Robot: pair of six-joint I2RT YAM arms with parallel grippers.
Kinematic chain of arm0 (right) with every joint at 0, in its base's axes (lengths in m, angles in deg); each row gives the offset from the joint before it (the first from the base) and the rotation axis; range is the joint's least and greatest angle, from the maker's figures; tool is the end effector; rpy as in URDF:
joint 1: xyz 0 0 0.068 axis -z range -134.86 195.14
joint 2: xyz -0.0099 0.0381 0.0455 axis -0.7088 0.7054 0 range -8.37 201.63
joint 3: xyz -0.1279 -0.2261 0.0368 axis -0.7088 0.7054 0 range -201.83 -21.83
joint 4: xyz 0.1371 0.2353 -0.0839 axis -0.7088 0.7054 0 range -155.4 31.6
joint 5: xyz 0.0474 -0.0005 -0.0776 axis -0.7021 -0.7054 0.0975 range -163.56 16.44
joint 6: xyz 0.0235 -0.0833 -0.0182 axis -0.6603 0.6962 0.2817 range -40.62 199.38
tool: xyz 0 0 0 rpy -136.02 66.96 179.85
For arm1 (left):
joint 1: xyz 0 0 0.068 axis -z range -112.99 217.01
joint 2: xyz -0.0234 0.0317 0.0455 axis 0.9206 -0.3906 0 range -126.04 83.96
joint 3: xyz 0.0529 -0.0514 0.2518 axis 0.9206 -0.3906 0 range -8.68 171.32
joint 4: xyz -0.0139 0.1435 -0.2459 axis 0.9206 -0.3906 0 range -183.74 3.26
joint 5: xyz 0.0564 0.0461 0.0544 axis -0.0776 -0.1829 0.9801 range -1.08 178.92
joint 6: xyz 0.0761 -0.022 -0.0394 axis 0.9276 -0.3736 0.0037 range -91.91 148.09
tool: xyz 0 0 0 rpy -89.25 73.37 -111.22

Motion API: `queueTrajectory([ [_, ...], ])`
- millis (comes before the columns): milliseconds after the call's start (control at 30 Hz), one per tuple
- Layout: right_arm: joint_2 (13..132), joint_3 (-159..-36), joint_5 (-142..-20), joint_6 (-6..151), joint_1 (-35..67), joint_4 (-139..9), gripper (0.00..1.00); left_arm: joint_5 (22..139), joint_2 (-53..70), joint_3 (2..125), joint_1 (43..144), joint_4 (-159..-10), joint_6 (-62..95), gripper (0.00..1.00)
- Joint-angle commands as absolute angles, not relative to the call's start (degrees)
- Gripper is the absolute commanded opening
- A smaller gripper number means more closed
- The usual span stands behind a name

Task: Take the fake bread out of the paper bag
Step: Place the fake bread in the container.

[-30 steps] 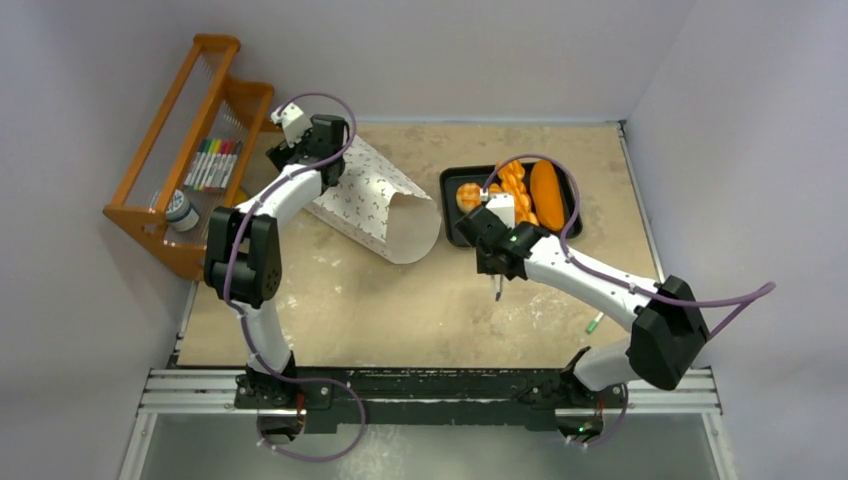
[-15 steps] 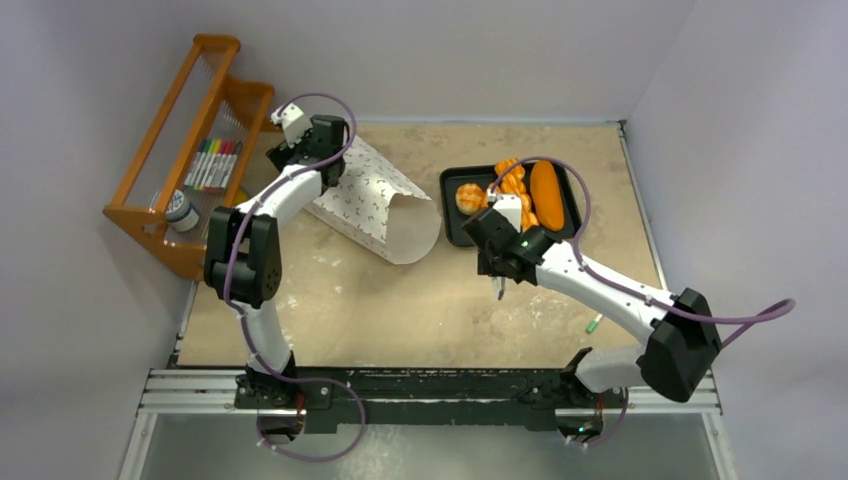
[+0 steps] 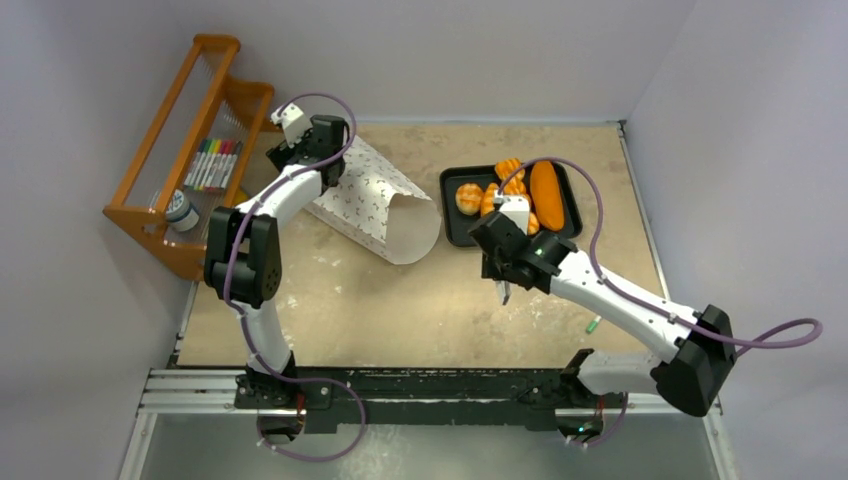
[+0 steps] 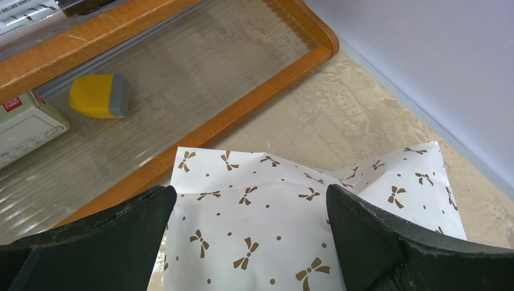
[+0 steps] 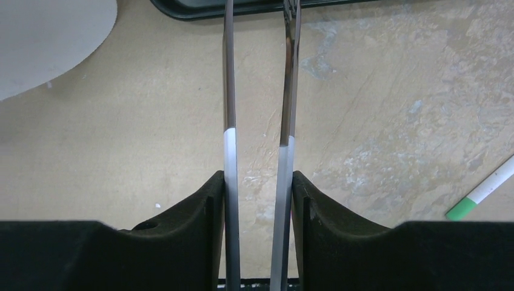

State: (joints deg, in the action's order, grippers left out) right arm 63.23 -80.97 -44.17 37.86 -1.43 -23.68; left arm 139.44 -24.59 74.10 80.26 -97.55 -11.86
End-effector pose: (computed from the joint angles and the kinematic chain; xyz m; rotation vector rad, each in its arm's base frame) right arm 0.2343 0.1913 0.2385 0.0955 2.3549 0.0851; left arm 0.4709 -0.0484 0.2163 -0.8891 1.7677 0.3784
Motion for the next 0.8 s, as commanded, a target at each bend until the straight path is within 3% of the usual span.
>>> queueTrajectory([
  [0, 60.9, -84.9, -41.8, 35.6, -3.6, -21.1, 0.42, 139.4, -22.9, 74.7, 80.5, -97.5, -12.4, 1.0],
  [400, 63.7, -92.6, -40.3, 30.9, -16.5, -17.3, 0.4, 140.2, -22.4, 74.4, 80.5, -98.9, -11.6, 1.0],
  [767, 72.7, -96.2, -41.2, 38.9, -20.1, -28.9, 0.39, 142.3, -20.9, 73.6, 80.5, -100.1, -9.9, 1.0],
])
